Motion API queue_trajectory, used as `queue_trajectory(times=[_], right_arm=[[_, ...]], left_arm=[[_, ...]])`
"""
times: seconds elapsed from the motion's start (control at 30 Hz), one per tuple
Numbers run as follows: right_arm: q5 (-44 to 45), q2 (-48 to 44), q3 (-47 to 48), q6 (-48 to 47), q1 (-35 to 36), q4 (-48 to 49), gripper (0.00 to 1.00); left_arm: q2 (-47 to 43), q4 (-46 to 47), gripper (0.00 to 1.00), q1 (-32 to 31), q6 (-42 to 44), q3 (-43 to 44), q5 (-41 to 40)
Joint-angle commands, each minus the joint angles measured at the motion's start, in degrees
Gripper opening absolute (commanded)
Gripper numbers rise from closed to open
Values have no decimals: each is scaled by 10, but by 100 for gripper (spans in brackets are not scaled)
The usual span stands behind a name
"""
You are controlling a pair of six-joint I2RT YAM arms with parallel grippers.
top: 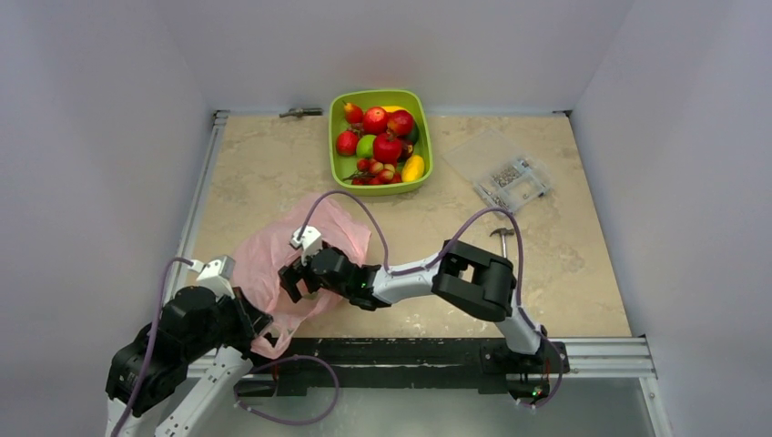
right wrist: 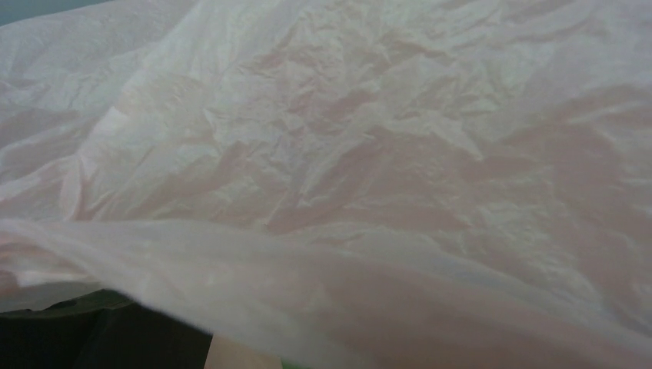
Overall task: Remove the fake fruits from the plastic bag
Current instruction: Adjust the plastic bag at the center of the board.
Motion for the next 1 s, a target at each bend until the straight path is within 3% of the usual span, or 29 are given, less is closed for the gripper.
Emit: queue_trajectory(times=[0.0,0.13,0.27,0.4,0.57,0.63,0.77,0.97], right_arm=[[30,38,60,-39,3,28,99],[55,78,89,-56,4,58,99],[2,101,81,-71,5,164,99],[34,101,75,-34,5,176,99],[84,71,-19,20,3,258,99],[89,52,-44,27,2,279,99],[80,22,-88,12,2,313,99],[86,-2,-134,0,2,348,99]], left_arm=[[3,13,0,2,16,-12,3],[2,13,0,1,17,-14,8],[6,16,0,2,20,-8,14],[25,88,0,2,14,6,66],[170,255,0,1,-13,62,189],[234,278,0,-4,-19,98,219],[239,232,0,-15,9,121,165],[114,69,0,-14,21,47,76]])
